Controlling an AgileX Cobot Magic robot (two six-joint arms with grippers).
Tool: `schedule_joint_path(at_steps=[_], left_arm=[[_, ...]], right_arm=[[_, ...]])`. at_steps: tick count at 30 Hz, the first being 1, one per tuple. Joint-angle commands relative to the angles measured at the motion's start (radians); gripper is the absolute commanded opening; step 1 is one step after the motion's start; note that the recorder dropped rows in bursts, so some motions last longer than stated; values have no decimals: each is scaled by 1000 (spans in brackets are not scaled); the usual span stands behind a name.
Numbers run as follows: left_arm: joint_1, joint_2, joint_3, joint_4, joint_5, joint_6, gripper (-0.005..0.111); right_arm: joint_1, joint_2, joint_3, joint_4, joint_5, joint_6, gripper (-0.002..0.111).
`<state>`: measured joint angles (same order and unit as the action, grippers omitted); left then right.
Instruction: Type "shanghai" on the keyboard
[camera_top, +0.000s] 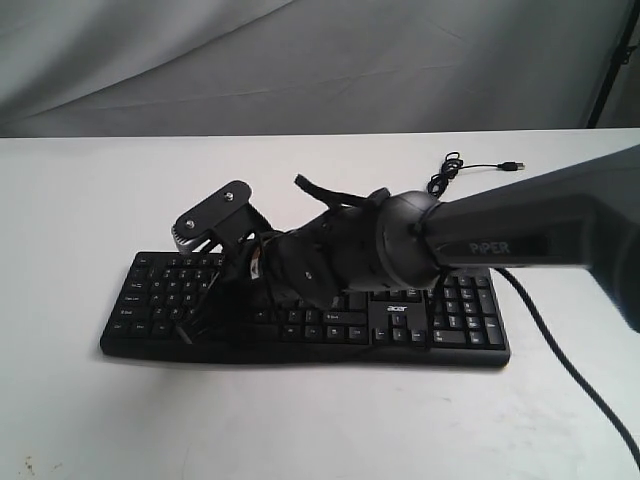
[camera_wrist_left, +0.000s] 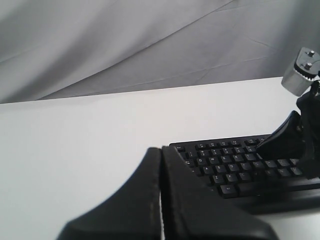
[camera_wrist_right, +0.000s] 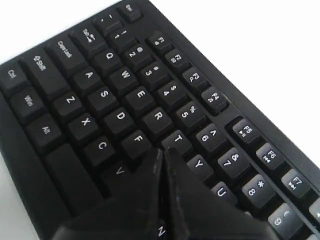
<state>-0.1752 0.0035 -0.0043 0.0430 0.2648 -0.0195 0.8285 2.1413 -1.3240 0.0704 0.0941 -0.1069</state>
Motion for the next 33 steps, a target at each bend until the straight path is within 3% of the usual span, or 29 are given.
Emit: schedule_joint_path(at_steps=[1,33], left_arm=[[-4,-3,4,5,-6,-3,0],[-4,-3,4,5,-6,-3,0]], right_arm=[[8,15,-5,-1,-42,-5,0],[-13,-2,4,-4,-32,-24,0]])
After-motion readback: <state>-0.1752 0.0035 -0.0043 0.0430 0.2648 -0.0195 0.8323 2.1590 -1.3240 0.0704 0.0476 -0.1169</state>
